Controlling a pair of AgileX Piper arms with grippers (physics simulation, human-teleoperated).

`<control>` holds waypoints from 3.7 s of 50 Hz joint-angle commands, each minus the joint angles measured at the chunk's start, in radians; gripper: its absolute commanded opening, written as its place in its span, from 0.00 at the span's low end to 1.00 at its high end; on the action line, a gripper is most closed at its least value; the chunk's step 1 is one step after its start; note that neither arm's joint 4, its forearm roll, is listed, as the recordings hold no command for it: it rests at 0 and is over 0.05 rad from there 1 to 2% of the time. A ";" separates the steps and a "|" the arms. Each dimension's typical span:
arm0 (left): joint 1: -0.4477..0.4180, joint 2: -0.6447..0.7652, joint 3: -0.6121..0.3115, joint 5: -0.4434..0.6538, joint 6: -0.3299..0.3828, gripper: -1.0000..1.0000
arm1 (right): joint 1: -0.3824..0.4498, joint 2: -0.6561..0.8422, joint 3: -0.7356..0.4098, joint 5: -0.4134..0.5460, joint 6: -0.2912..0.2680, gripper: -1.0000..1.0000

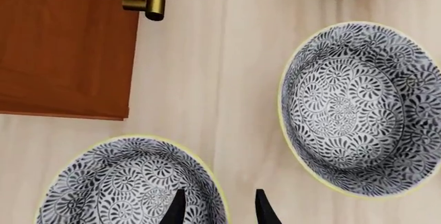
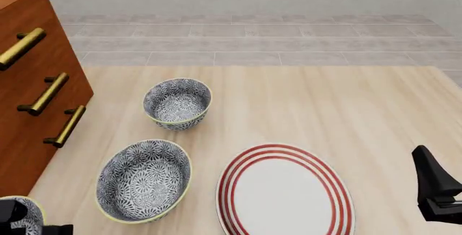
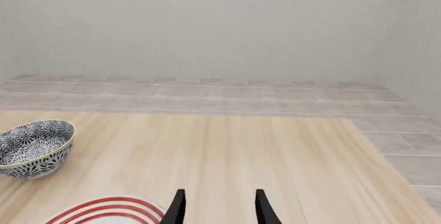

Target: Put the bowl at the front on the plate.

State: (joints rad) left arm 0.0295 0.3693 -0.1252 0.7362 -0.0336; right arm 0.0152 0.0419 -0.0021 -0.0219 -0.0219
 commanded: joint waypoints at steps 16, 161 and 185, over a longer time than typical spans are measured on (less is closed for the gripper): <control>-0.003 0.072 0.066 -0.103 -0.025 1.00 | -0.002 -0.002 0.000 0.002 0.000 1.00; -0.988 0.463 -0.641 -0.264 0.680 0.00 | -0.023 -0.007 0.000 0.004 0.014 1.00; -1.325 0.785 -0.773 -0.352 0.681 0.00 | -0.024 -0.012 -0.001 0.011 0.013 1.00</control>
State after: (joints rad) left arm -1.1732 1.0332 -0.8410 0.4206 0.6472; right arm -0.0101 0.0267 -0.0028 -0.0097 -0.0073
